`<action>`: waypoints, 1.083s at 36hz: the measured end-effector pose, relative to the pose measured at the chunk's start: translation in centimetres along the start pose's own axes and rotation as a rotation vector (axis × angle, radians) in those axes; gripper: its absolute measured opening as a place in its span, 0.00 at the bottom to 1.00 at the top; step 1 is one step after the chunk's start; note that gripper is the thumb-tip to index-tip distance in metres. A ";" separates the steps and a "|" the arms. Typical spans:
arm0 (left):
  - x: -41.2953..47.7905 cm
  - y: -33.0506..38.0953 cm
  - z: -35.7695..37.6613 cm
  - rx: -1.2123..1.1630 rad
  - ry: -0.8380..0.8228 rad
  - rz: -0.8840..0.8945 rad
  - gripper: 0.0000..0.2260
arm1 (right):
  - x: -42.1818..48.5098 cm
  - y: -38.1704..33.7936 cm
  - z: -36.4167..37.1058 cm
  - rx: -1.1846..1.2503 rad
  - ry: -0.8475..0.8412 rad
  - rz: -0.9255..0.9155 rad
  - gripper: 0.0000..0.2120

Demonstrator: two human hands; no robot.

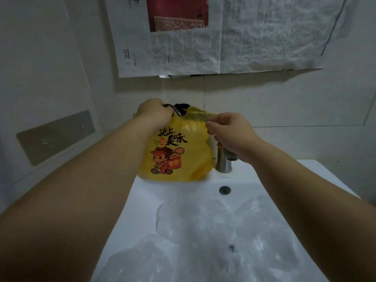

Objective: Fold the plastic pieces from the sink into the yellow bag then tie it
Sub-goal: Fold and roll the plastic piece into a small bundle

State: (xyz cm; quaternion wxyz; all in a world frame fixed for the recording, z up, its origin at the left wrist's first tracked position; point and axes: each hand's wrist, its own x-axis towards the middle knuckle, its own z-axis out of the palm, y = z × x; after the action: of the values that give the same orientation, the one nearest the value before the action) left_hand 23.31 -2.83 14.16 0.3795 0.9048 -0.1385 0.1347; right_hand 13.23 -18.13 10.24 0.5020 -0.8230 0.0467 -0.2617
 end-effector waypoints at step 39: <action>-21.7 -8.2 8.6 -0.034 -0.527 -0.072 0.12 | -17.7 7.9 0.0 -0.385 -1.128 0.688 0.28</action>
State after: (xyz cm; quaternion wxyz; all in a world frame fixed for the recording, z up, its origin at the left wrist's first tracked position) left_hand 7.26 -0.31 -4.51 0.3501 0.9064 -0.2026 -0.1216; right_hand -0.54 -15.99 -3.23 0.3489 -0.8465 0.0825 0.3937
